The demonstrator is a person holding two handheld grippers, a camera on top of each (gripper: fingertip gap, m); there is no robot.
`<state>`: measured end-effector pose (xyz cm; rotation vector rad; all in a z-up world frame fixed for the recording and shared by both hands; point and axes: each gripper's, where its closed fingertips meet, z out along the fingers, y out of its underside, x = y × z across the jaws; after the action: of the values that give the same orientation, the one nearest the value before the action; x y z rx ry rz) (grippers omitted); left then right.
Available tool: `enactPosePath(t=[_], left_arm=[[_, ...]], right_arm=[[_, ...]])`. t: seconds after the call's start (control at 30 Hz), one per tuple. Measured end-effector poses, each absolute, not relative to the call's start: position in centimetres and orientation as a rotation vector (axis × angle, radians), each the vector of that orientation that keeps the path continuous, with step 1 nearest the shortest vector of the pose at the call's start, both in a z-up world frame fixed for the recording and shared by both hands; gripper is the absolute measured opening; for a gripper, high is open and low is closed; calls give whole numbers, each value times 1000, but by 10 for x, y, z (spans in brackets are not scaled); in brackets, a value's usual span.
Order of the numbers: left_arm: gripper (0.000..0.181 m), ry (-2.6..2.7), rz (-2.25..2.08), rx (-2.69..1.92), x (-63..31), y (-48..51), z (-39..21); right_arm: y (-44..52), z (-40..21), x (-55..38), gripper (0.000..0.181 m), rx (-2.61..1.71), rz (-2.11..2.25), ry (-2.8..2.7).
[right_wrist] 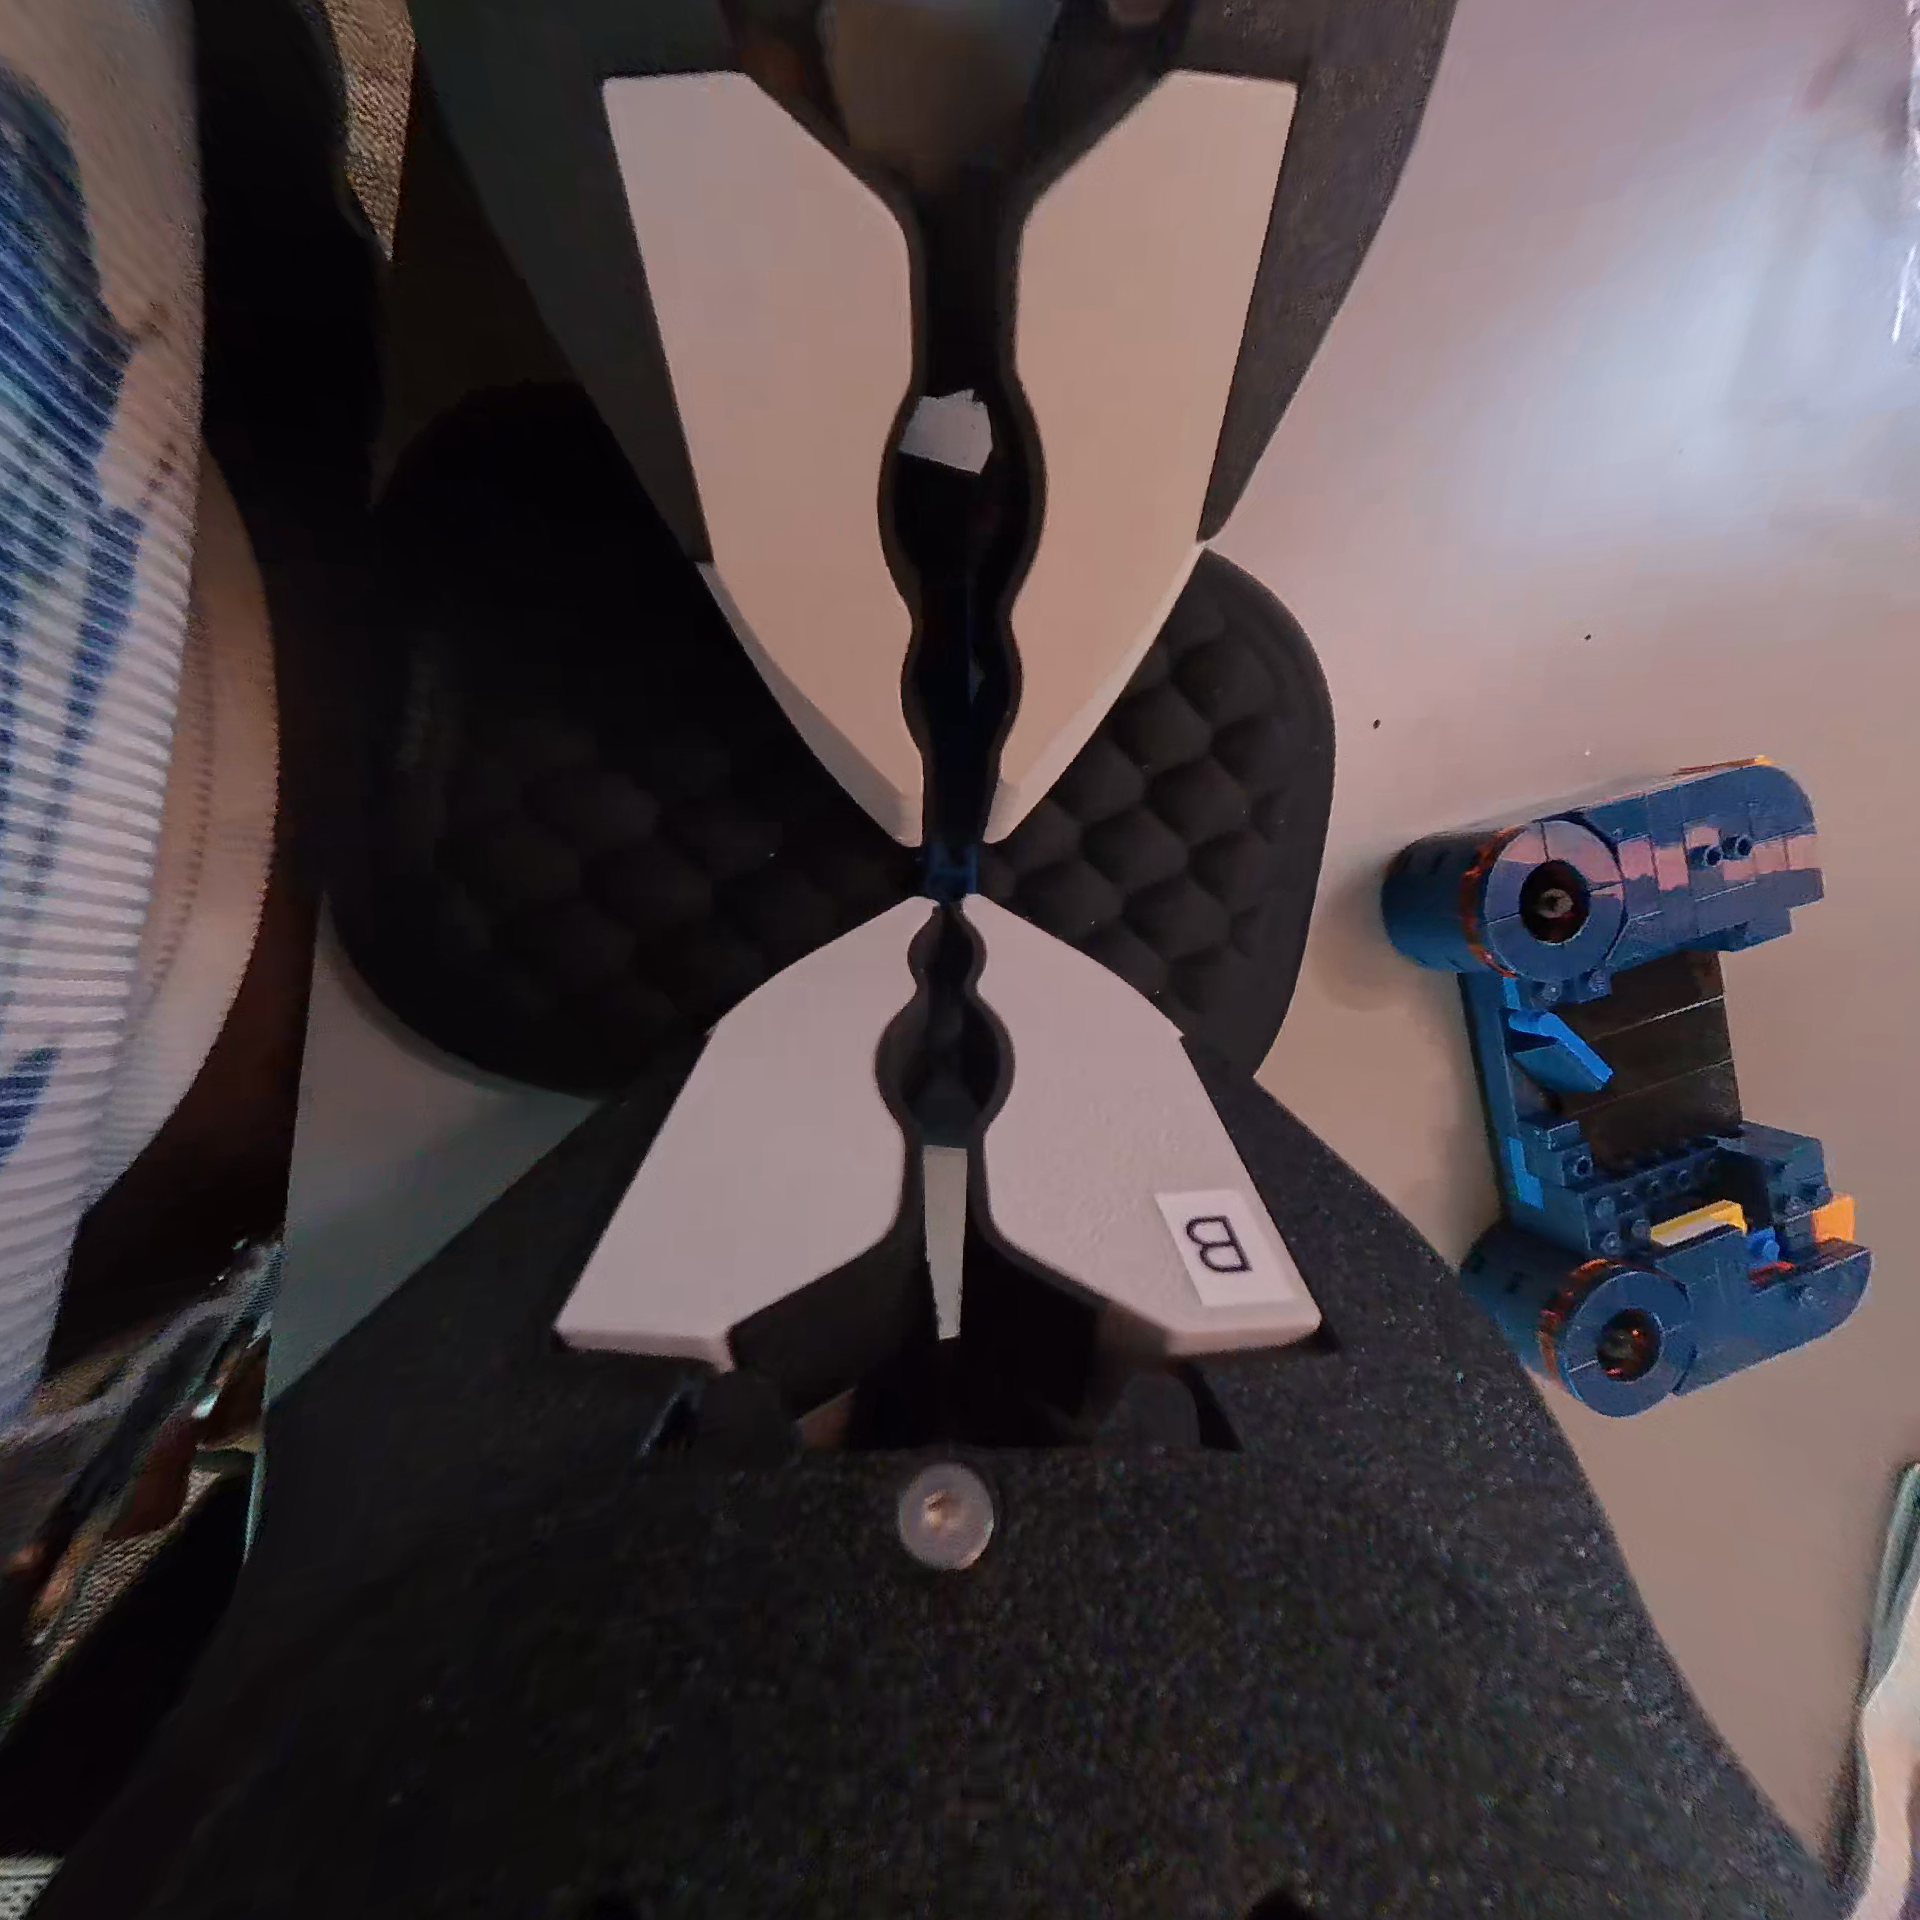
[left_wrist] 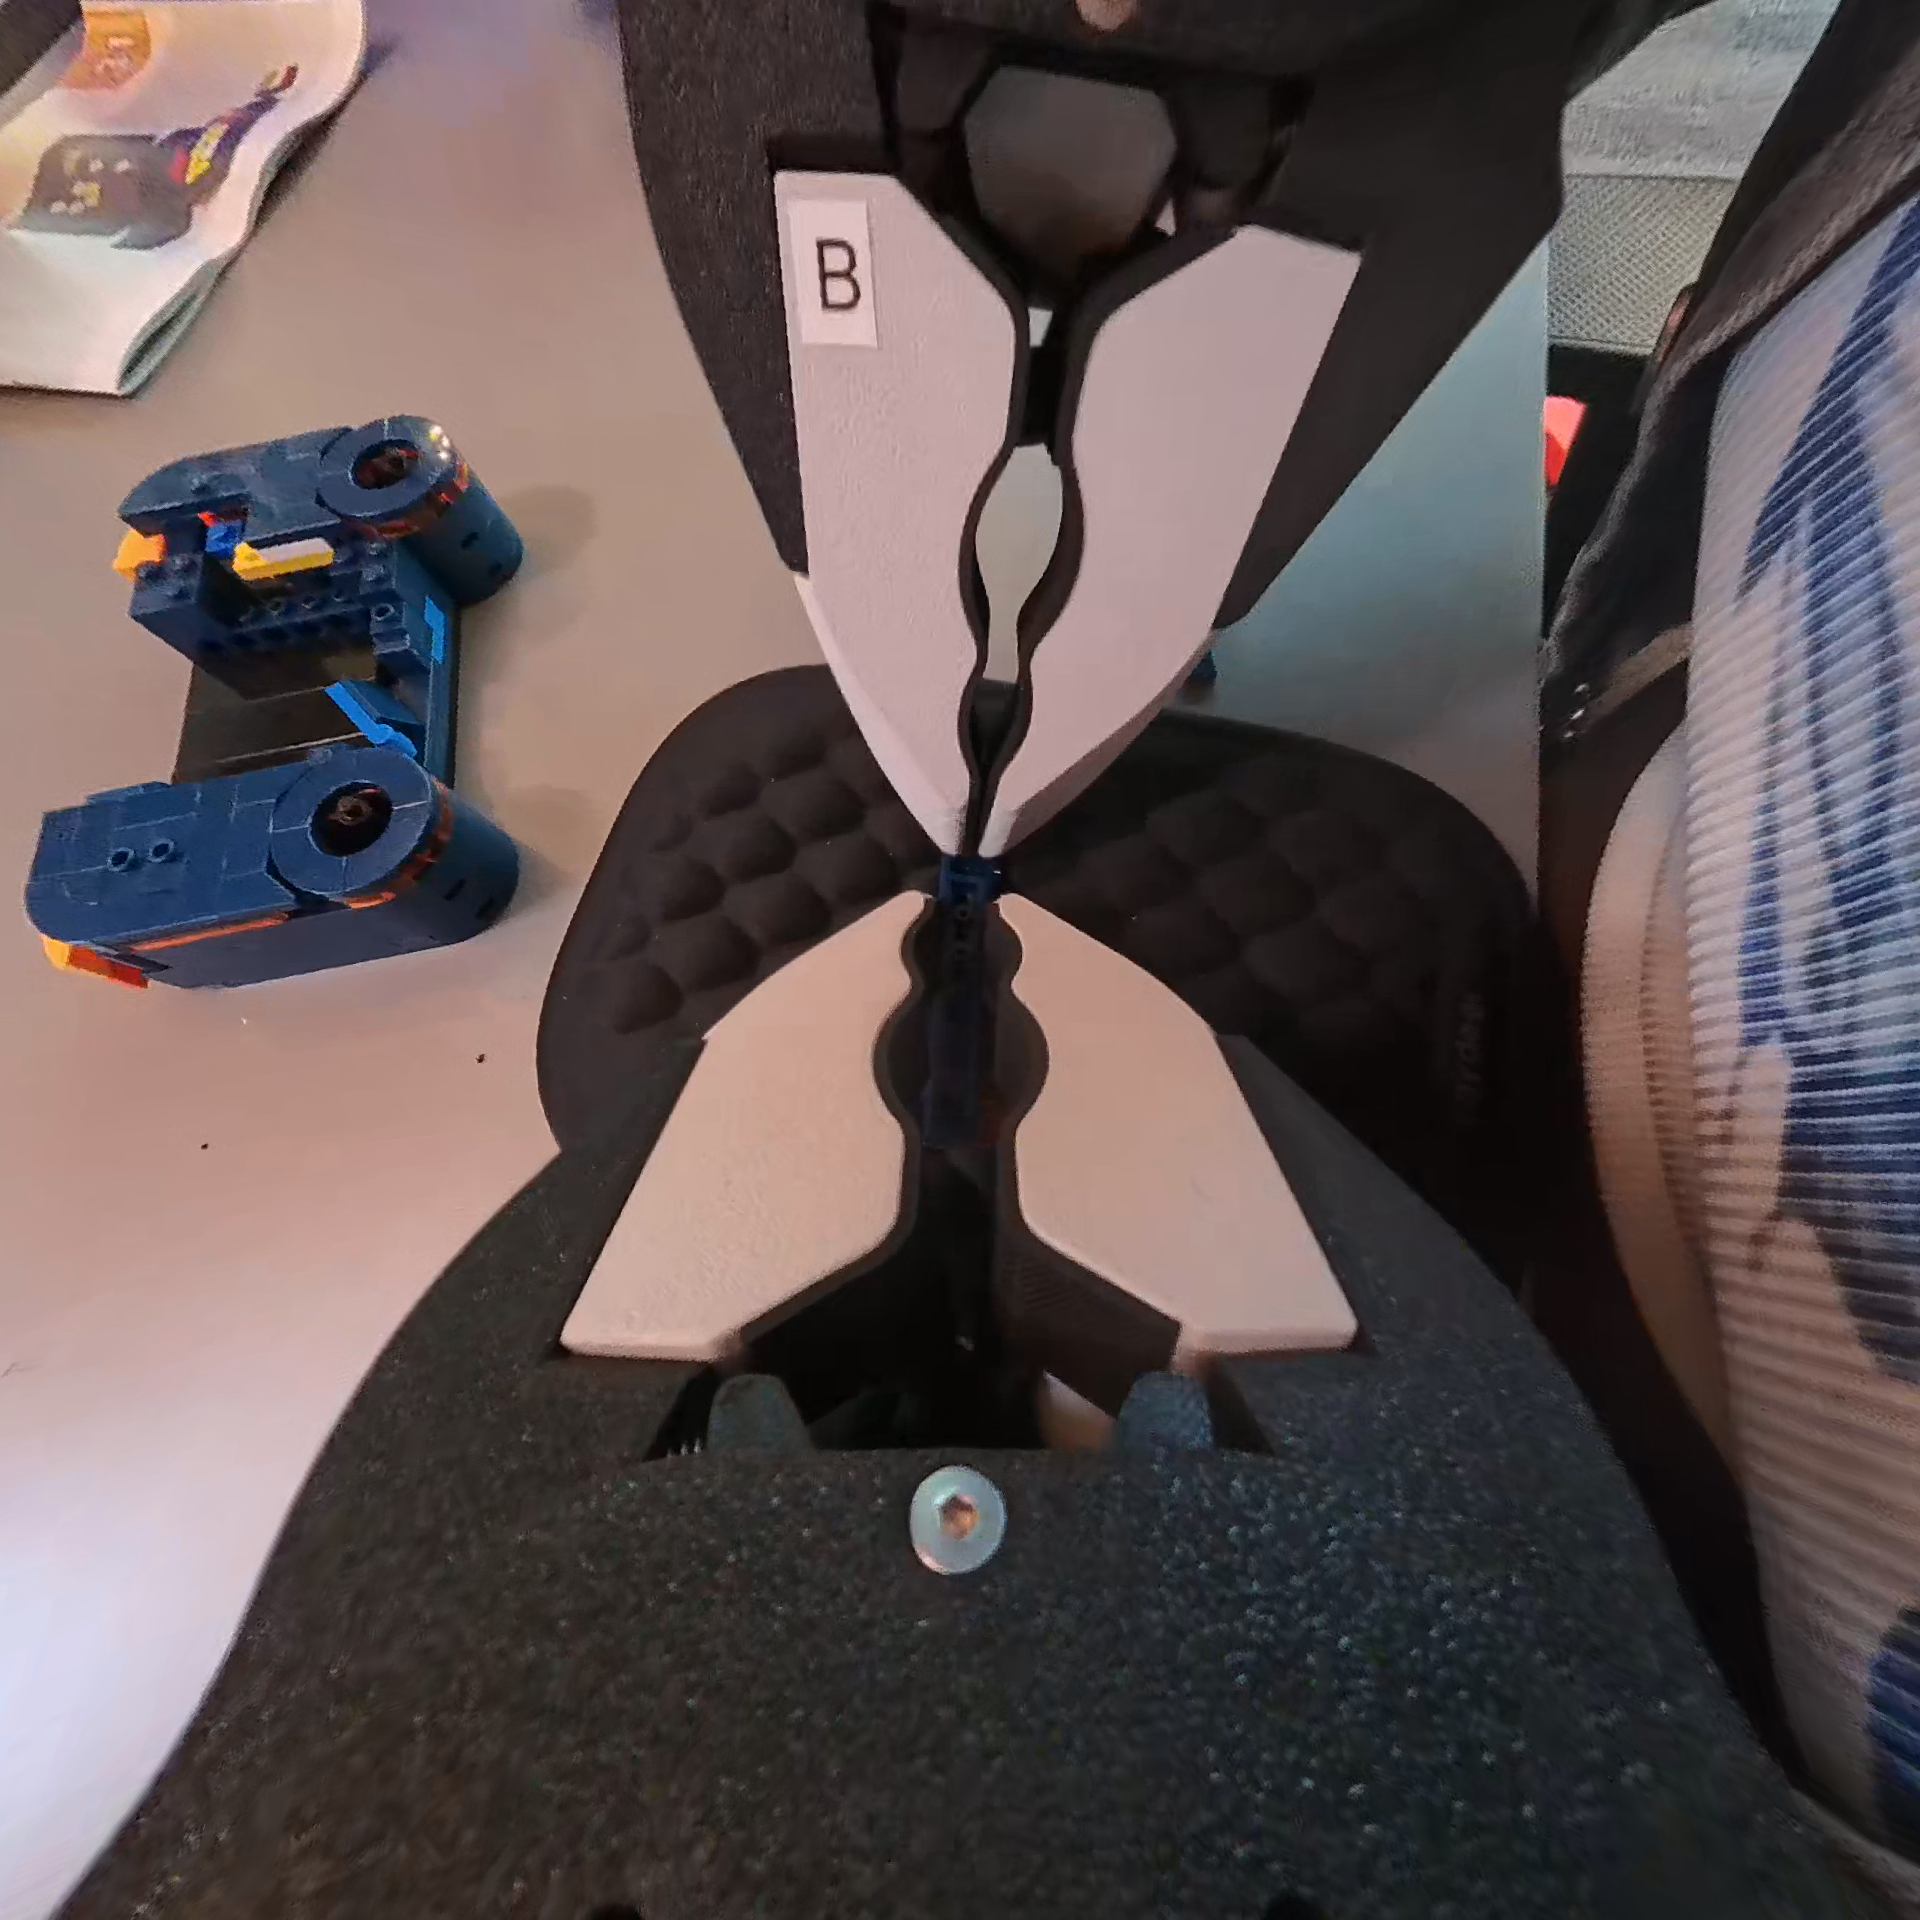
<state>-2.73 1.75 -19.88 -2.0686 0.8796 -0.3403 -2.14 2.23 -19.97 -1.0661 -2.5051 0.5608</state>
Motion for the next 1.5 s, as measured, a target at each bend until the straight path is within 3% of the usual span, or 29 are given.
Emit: enactPosePath(t=[0.97, 1.07, 1.17, 1.23, 1.33, 1.5], left_arm=[[6, 875, -323, -1997, -27, 19, -201], [0, 652, -651, -1733, -6, 18, -146], [0, 794, -166, -1994, -52, 26, -192], [0, 672, -395, -1956, -57, 16, -178], [0, 705, -366, -2003, -69, 9, -179], [22, 876, -346, -2060, -36, 8, -192]], right_arm=[[17, -207, -25, 0, -1355, 685, -2500], [16, -208, -25, 0, -1344, 668, -2498], [17, -207, -25, 0, -1374, 772, -2456], [17, -206, -26, 0, -1394, 815, -2409], [16, -203, -28, 0, -1368, 899, -2363], [16, -191, -26, 0, -1278, 909, -2325]])
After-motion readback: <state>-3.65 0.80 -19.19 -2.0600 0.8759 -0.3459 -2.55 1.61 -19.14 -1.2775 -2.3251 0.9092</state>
